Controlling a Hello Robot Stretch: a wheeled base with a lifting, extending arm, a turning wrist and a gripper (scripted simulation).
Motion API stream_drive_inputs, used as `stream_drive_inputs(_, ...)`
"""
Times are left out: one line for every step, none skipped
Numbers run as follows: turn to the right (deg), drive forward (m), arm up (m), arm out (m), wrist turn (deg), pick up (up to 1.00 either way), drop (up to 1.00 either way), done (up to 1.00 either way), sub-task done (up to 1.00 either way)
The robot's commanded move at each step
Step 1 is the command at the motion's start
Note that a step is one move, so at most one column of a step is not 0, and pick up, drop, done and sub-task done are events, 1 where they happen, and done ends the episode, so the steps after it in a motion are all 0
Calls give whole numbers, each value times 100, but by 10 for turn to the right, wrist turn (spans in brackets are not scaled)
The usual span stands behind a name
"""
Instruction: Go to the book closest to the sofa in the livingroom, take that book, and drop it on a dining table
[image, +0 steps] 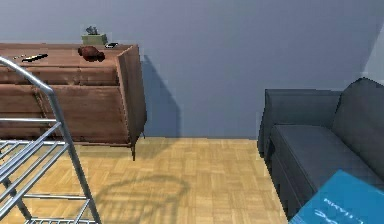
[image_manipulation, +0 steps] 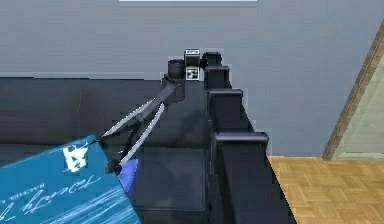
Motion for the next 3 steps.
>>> stream_drive_inputs(0,0,0,-36,0,0,0,0,0)
stream_drive_inputs(-450,0,0,0,0,0,0,0,0)
stream_drive_inputs(-450,0,0,0,0,0,0,0,0)
